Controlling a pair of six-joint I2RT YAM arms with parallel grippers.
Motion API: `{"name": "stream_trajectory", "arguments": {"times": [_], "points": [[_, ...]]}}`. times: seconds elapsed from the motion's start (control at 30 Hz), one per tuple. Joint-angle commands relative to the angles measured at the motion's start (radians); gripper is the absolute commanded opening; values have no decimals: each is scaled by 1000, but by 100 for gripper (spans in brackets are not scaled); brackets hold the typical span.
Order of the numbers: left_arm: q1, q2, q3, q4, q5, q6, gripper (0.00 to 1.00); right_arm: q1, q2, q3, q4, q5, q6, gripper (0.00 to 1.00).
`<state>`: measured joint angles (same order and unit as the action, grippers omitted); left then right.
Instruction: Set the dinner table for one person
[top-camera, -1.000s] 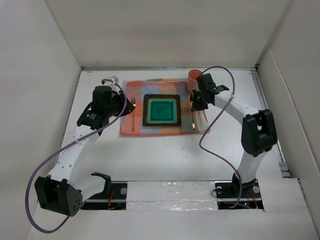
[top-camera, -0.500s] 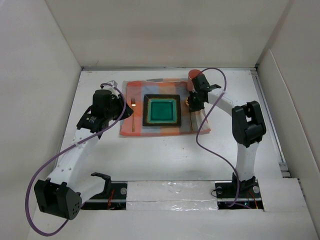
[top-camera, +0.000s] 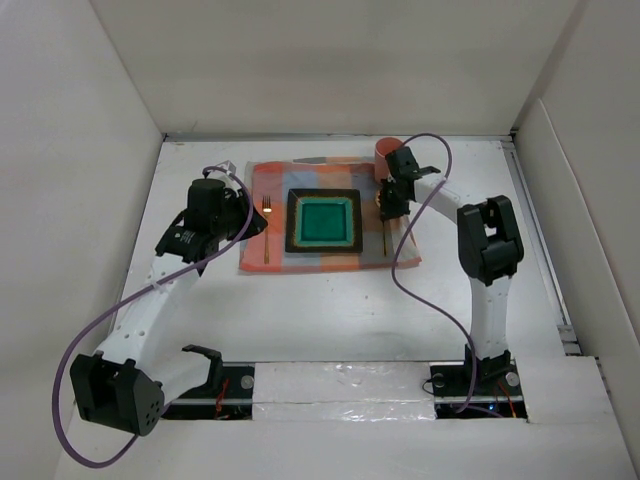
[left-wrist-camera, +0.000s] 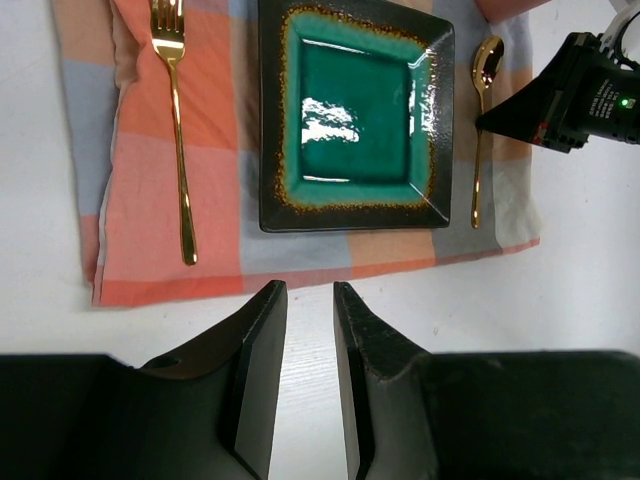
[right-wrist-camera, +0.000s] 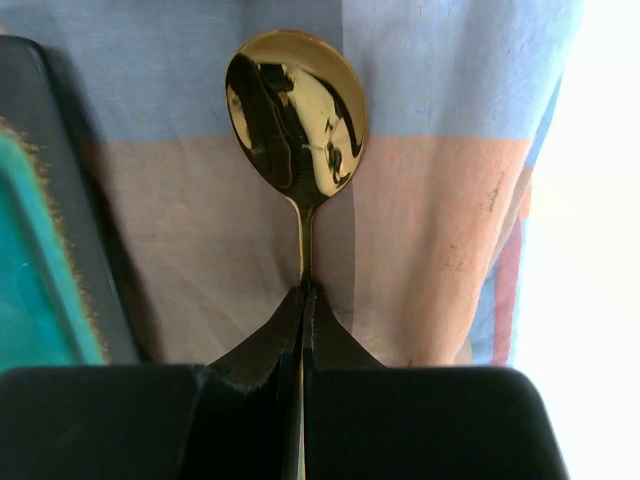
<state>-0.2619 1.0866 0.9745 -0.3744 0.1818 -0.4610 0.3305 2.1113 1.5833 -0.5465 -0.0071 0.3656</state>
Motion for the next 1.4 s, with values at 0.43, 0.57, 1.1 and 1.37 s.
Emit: {"name": "stream_trajectory", "arguments": {"times": [0.43, 0.57, 1.1, 1.37], "points": [[3, -2, 29, 14, -8, 2, 28, 47, -218, -75, 42, 44, 42, 44], [3, -7, 69, 2, -16, 1, 32, 67, -368, -137, 31, 56, 50, 56], [3, -57, 303, 69, -88, -114, 37, 143, -818, -31, -125, 67, 45, 100], [3, -206, 454, 19, -409, -110, 46, 27, -1229, -77, 34, 376, 88, 100]]}}
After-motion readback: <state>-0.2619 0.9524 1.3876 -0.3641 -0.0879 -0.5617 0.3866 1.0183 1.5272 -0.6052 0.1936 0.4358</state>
